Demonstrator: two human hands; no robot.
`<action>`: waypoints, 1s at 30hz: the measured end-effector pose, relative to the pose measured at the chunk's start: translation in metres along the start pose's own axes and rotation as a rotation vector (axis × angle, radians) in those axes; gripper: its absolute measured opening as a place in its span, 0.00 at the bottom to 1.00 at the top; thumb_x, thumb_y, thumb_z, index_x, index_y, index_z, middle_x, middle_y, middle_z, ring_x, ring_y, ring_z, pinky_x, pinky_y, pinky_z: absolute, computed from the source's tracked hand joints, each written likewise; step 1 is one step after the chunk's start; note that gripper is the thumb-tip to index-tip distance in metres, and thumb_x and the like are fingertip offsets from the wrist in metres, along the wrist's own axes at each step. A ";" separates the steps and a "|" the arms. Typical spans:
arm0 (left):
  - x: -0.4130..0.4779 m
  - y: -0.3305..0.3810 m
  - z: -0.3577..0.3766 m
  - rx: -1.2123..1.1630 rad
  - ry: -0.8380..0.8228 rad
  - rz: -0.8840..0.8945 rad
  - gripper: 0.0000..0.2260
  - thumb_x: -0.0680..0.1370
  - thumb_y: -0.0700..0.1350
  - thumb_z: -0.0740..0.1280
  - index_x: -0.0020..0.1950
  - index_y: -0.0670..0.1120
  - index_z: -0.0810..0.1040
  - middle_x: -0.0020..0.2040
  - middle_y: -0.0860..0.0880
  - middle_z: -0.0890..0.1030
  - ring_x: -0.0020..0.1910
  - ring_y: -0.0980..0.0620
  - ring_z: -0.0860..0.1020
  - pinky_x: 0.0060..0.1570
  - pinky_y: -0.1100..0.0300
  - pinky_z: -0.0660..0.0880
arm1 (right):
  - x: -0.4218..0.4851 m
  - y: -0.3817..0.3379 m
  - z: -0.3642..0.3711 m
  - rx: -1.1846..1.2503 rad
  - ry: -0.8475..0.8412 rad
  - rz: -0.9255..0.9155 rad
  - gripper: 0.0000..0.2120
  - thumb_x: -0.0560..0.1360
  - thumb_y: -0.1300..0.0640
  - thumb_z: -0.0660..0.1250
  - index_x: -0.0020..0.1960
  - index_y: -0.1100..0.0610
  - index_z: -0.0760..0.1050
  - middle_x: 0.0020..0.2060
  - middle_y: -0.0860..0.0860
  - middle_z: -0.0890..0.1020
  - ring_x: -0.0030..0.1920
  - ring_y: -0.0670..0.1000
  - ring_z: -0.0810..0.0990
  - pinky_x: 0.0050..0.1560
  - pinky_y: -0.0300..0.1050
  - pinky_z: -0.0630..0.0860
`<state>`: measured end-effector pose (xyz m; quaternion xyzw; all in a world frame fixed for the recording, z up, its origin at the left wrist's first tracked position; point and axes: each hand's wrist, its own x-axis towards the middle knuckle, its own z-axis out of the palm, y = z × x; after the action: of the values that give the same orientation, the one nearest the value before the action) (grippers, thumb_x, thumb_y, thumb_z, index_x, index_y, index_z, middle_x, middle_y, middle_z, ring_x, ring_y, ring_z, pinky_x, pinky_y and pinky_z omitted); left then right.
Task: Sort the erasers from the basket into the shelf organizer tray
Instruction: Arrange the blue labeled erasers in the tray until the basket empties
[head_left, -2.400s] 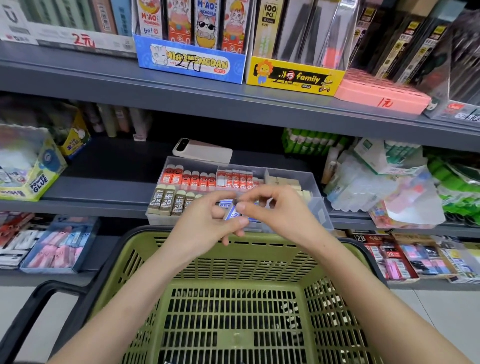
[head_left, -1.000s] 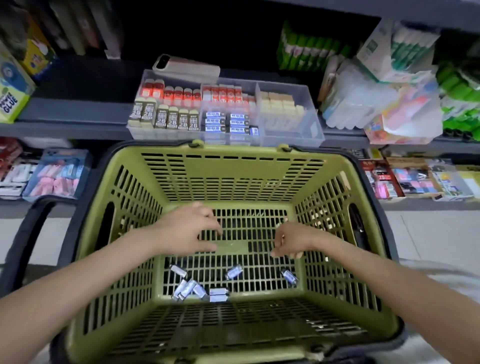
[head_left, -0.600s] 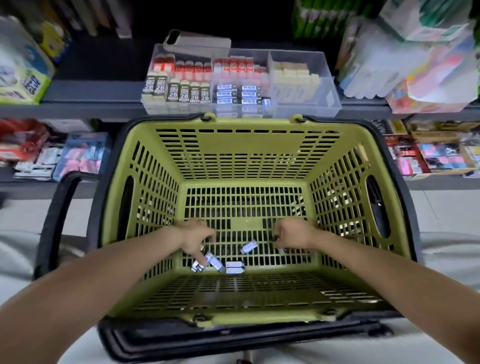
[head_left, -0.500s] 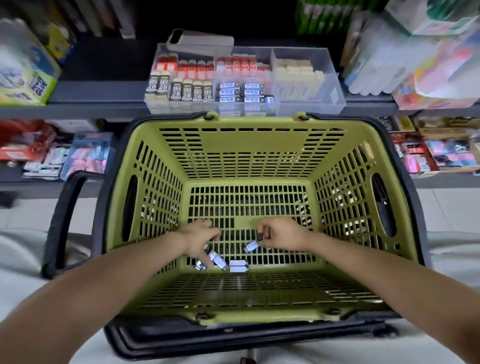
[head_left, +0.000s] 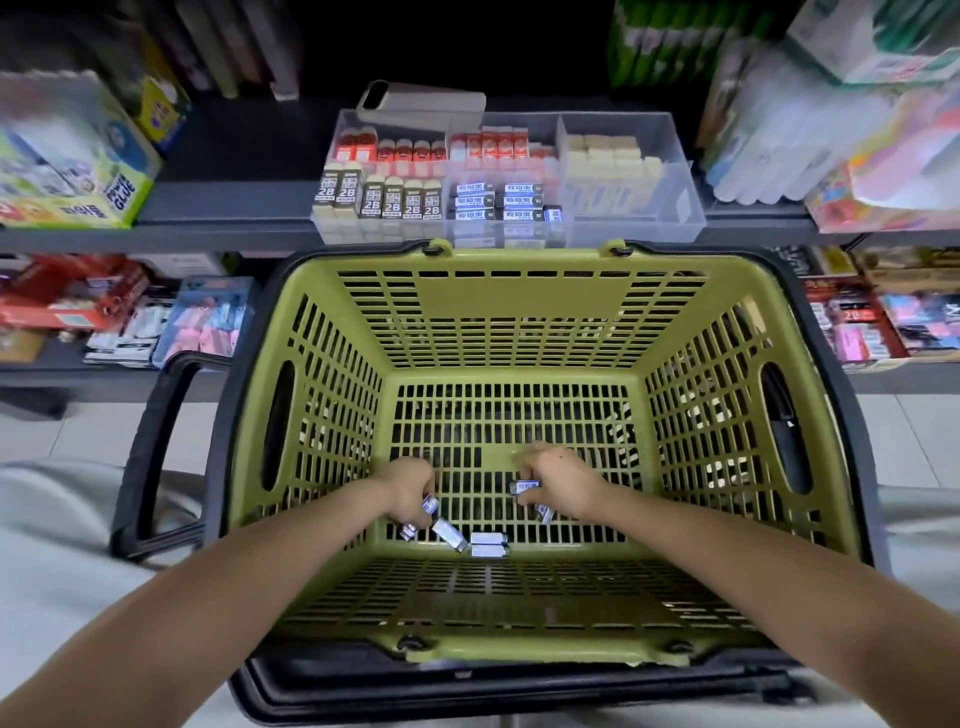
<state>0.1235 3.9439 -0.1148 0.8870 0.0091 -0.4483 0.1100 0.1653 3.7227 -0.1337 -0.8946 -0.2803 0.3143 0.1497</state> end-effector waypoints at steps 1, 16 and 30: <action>-0.001 0.001 0.000 -0.016 -0.001 -0.011 0.20 0.73 0.45 0.72 0.63 0.42 0.73 0.60 0.46 0.76 0.58 0.49 0.75 0.58 0.59 0.73 | -0.001 0.001 -0.003 0.061 0.010 0.045 0.09 0.73 0.53 0.70 0.47 0.59 0.73 0.53 0.53 0.77 0.52 0.51 0.77 0.55 0.46 0.76; -0.045 0.043 -0.081 -2.006 -0.273 0.022 0.16 0.69 0.52 0.69 0.37 0.38 0.84 0.40 0.37 0.83 0.37 0.38 0.83 0.36 0.45 0.80 | -0.012 -0.095 -0.112 0.527 0.390 -0.211 0.10 0.67 0.58 0.76 0.47 0.57 0.81 0.38 0.47 0.75 0.33 0.41 0.73 0.36 0.32 0.73; -0.072 0.019 -0.097 -1.911 -0.244 -0.021 0.03 0.64 0.31 0.69 0.34 0.34 0.83 0.35 0.34 0.81 0.27 0.48 0.79 0.24 0.61 0.77 | -0.007 -0.067 -0.041 0.420 -0.094 0.103 0.09 0.76 0.57 0.66 0.54 0.60 0.76 0.45 0.50 0.80 0.39 0.46 0.79 0.48 0.41 0.78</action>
<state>0.1597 3.9515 0.0021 0.3699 0.3669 -0.3416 0.7822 0.1597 3.7681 -0.0694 -0.8413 -0.1693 0.4144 0.3031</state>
